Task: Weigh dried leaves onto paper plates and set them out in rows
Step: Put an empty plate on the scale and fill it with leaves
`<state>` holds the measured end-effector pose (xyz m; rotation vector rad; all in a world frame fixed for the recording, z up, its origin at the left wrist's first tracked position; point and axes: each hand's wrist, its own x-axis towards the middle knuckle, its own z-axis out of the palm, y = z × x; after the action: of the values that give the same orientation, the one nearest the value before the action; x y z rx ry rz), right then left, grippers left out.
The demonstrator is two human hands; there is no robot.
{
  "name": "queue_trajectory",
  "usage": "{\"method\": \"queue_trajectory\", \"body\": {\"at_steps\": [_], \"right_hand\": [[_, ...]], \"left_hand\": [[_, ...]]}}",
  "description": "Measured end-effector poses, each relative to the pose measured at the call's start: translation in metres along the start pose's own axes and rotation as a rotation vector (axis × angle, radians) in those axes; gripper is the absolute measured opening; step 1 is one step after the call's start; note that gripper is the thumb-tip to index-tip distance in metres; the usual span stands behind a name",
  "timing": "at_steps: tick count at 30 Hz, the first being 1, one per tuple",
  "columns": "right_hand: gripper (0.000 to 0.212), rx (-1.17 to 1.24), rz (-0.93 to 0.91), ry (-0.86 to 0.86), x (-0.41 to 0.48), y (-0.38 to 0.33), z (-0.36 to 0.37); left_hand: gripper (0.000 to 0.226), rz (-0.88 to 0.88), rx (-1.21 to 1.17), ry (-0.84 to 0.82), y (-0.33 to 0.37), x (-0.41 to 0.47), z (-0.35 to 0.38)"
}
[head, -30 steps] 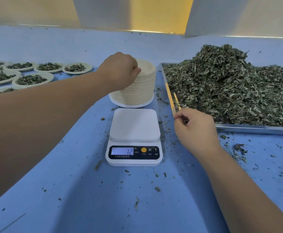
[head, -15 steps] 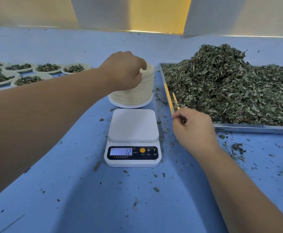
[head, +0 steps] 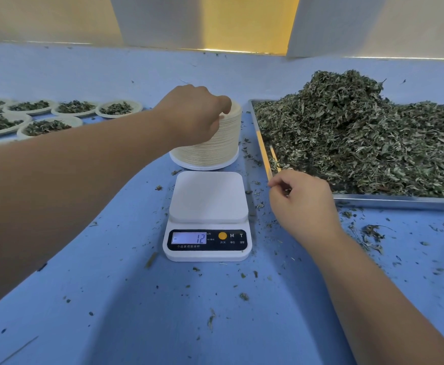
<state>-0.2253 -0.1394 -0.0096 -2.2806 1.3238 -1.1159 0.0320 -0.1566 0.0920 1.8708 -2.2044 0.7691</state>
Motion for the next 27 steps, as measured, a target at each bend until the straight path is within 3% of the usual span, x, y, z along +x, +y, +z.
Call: {"method": "queue_trajectory", "body": {"at_steps": [15, 22, 25, 27], "right_hand": [[0.018, -0.005, -0.002, -0.009, 0.0, -0.001, 0.0], [0.019, -0.002, 0.009, -0.012, 0.0, 0.0, -0.001], [0.019, 0.001, 0.013, -0.012, 0.0, 0.0, 0.0], [0.019, -0.001, 0.016, -0.016, 0.0, -0.001, 0.0]], "left_hand": [[0.014, 0.048, 0.151, -0.019, 0.004, 0.001, -0.001], [0.06, 0.1, 0.24, 0.017, 0.018, 0.007, -0.008], [0.06, 0.014, 0.243, 0.04, 0.018, 0.01, -0.008], [0.045, -0.11, 0.193, 0.064, 0.016, 0.009, -0.009]]}}
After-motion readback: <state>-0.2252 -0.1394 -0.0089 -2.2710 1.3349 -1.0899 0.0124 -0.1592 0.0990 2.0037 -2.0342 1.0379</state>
